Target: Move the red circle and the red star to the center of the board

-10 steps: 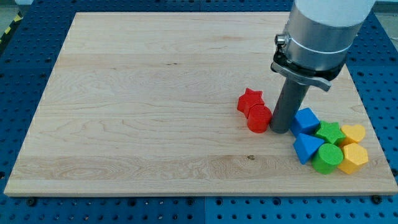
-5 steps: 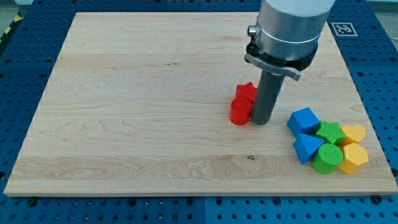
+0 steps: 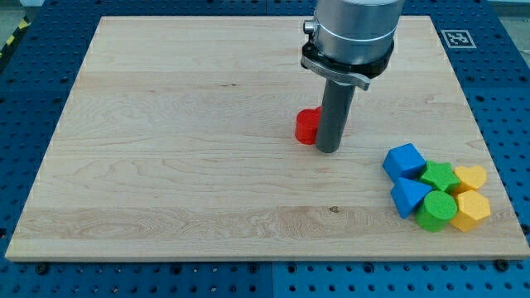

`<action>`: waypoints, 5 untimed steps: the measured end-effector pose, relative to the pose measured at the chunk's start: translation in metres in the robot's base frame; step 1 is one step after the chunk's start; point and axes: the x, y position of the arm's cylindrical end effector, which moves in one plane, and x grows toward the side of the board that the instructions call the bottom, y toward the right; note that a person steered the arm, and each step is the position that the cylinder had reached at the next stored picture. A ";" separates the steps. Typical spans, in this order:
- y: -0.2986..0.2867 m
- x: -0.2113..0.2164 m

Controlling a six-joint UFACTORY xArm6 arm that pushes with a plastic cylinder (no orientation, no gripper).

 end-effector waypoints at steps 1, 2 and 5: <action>0.000 0.010; -0.008 0.021; -0.008 0.013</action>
